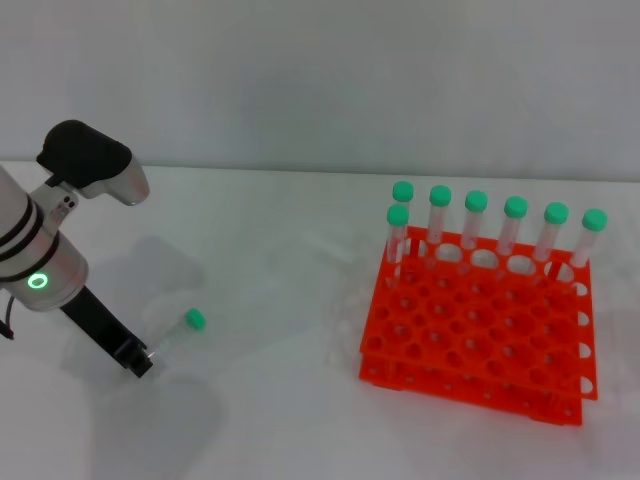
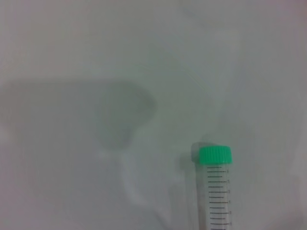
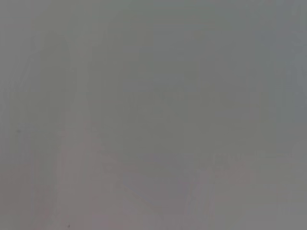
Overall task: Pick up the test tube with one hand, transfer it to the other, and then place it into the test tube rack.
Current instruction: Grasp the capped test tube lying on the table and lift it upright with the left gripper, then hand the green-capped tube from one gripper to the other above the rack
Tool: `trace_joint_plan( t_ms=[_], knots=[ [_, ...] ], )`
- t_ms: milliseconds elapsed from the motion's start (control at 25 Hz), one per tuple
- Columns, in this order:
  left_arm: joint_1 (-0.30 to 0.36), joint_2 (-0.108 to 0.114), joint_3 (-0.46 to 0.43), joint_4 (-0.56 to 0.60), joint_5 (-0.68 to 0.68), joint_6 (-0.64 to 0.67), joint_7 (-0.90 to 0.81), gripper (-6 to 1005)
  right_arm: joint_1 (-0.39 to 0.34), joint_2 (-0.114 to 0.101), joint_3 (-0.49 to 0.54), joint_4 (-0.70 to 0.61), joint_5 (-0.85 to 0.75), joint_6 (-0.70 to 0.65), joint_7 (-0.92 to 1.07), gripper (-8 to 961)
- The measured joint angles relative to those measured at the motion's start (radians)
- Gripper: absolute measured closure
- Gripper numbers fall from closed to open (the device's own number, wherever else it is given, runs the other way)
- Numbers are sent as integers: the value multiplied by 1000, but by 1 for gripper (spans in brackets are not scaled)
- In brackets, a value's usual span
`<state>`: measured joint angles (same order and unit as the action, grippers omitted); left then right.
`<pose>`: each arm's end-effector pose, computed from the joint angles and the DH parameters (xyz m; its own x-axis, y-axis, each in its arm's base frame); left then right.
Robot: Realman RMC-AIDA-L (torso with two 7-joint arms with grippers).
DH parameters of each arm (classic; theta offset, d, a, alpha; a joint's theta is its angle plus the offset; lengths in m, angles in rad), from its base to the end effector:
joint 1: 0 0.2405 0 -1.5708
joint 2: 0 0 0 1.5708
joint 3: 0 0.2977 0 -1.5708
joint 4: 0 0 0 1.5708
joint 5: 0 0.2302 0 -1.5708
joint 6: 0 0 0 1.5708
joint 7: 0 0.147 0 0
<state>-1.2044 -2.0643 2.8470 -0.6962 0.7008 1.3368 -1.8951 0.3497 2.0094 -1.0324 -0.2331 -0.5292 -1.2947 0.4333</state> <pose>-0.2950 0.4530 0.0188 0.5628 0.7795 -0.2749 0.6141 -0.6170 -0.4921 0.3997 0.3503 0.0430 0.7022 0.1917 -0.6857 -0.6599 -0.1864 -0.7278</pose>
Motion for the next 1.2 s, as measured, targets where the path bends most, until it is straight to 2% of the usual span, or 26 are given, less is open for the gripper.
trace_joint_plan(
  t_ms=[120, 400, 520, 720, 880, 960, 1080, 1200],
  knots=[
    [0, 0, 0, 0, 4, -6, -6, 802, 0, 0, 0, 0, 0, 0, 0, 209],
    [0, 1, 0, -8, -27, -3, -7, 815, 0, 0, 0, 0, -3, -1, 1, 212],
    [0, 12, 0, -10, -96, 14, 7, 812, 1, 0, -6, -3, -10, -2, 4, 214],
    [12, 33, 0, -13, -293, 96, 95, 807, 1, -7, -67, -23, -14, -7, 50, 216],
    [39, 35, 0, -16, -456, 204, 242, 802, -15, -31, -155, -73, -15, -12, 126, 218],
    [54, 28, 0, -27, -510, 247, 319, 800, -29, -57, -223, -111, -16, -32, 190, 218],
    [84, 1, 0, -65, -592, 312, 457, 797, -44, -100, -298, -153, -38, -93, 288, 220],
    [119, -9, 0, -80, -662, 375, 561, 794, -42, -138, -310, -181, -114, -168, 399, 221]
  ],
)
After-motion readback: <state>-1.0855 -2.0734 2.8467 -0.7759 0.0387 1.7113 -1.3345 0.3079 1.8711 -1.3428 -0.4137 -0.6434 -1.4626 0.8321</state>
